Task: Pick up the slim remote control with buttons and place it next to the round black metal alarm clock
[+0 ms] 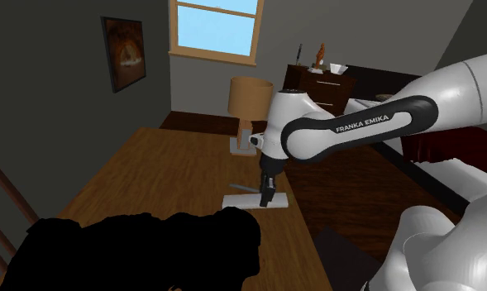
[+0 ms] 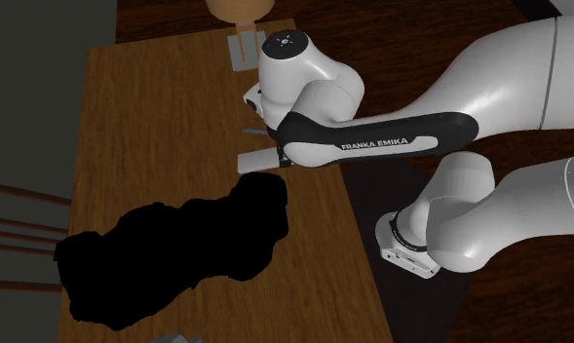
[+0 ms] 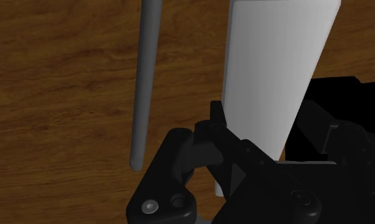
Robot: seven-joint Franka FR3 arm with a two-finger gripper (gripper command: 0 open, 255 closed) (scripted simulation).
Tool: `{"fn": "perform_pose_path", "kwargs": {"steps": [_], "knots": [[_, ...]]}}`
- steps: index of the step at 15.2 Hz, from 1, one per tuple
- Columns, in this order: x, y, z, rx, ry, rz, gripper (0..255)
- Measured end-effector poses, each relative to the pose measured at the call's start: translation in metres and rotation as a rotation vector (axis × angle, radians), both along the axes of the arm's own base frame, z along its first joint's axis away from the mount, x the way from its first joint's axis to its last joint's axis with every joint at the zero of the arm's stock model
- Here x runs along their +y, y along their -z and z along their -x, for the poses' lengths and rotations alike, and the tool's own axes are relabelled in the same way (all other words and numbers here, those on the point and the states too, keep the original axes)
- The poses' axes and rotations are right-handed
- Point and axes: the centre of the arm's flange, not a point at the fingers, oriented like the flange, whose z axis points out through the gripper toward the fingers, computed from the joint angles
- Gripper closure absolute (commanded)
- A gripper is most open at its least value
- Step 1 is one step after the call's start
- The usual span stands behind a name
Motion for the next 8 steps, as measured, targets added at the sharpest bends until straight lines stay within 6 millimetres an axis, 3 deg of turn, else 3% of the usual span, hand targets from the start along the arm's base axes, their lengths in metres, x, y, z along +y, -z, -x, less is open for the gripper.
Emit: {"fn": "perform_pose_path", "kwargs": {"steps": [8], "knots": [[0.001,-0.042,0.001,0.0,0.0,0.0,255]]}}
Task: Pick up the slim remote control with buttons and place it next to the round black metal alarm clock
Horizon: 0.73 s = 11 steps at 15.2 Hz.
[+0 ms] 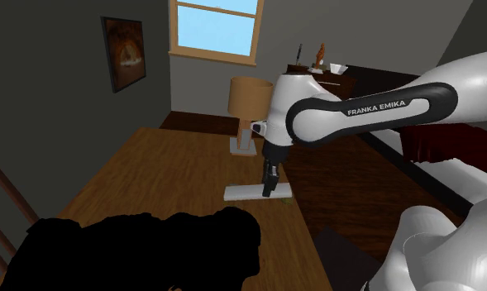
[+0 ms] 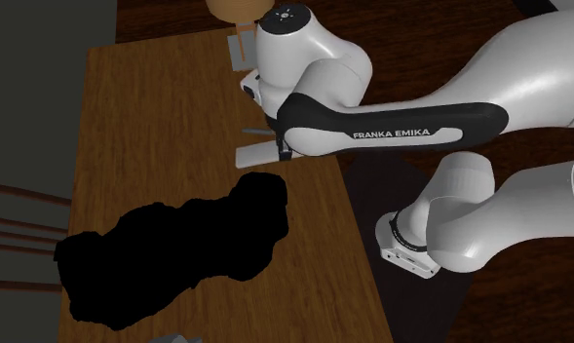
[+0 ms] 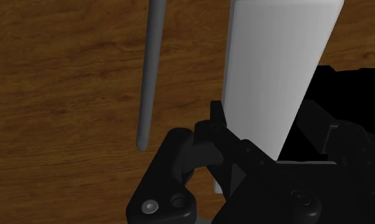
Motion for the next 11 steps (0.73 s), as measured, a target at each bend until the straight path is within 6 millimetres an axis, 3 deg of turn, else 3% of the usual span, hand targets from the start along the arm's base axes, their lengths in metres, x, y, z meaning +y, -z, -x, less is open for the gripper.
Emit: {"fn": "perform_pose_path", "kwargs": {"steps": [11], "knots": [[0.0,-0.058,-0.002,0.0,0.0,0.0,255]]}}
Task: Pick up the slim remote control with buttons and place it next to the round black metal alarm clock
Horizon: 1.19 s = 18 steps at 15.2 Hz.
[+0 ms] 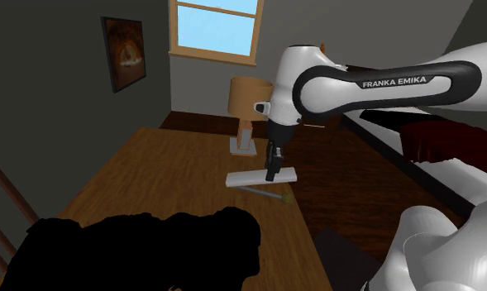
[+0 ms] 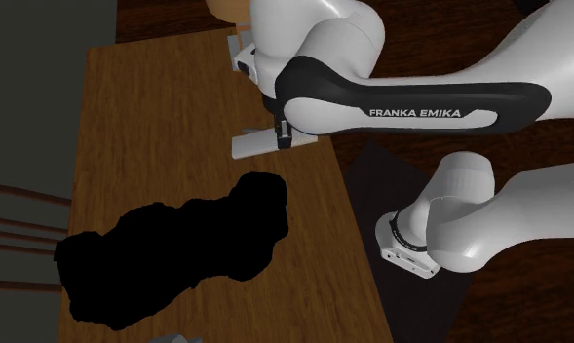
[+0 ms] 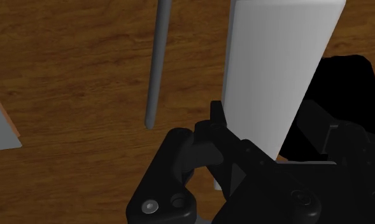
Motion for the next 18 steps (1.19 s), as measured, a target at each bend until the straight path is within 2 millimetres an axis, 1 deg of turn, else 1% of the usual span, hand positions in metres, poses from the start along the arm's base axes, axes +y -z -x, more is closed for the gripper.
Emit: {"fn": "perform_pose_path", "kwargs": {"steps": [18], "knots": [[0.001,-0.095,0.0,0.0,0.0,0.0,255]]}}
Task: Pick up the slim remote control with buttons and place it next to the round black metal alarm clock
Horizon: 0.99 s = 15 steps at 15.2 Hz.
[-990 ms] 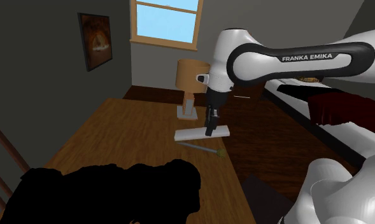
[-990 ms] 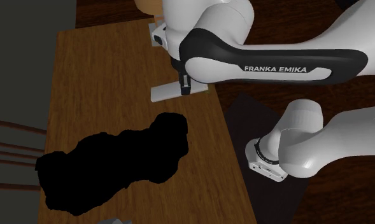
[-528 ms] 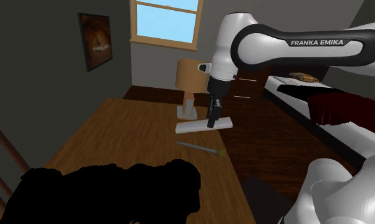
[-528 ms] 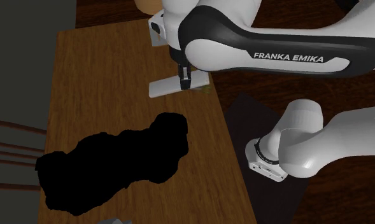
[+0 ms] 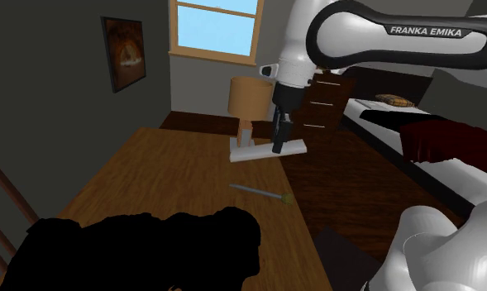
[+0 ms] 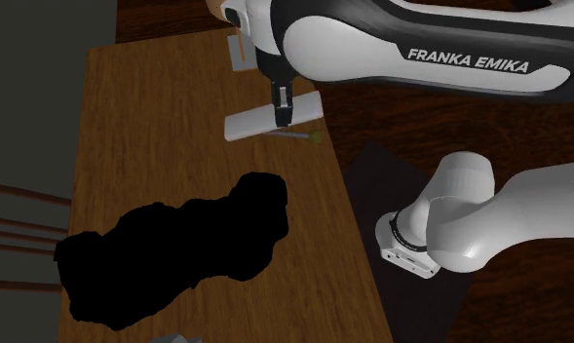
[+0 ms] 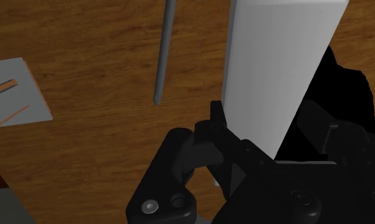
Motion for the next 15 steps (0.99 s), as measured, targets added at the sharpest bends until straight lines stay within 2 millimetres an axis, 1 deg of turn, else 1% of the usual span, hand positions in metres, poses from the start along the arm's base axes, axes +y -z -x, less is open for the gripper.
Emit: {"fn": "perform_pose_path", "kwargs": {"steps": [1,2,3,5,8,9,10,12,14,15], "knots": [[0.0,-0.004,0.0,0.0,0.0,0.0,255],[0.005,-0.007,0.003,0.0,0.0,0.0,255],[0.015,-0.008,0.008,0.0,-0.001,0.0,255],[0.033,-0.008,0.025,0.0,-0.001,0.0,255],[0.066,-0.012,0.044,0.0,-0.002,0.0,255],[0.076,-0.012,0.054,0.0,-0.002,0.0,255],[0.09,-0.012,0.062,0.0,-0.002,0.0,255],[0.108,-0.01,0.075,0.0,-0.001,0.0,255],[0.132,-0.013,0.089,0.0,-0.002,0.0,255],[0.143,-0.011,0.097,0.0,-0.002,0.0,255]]}}
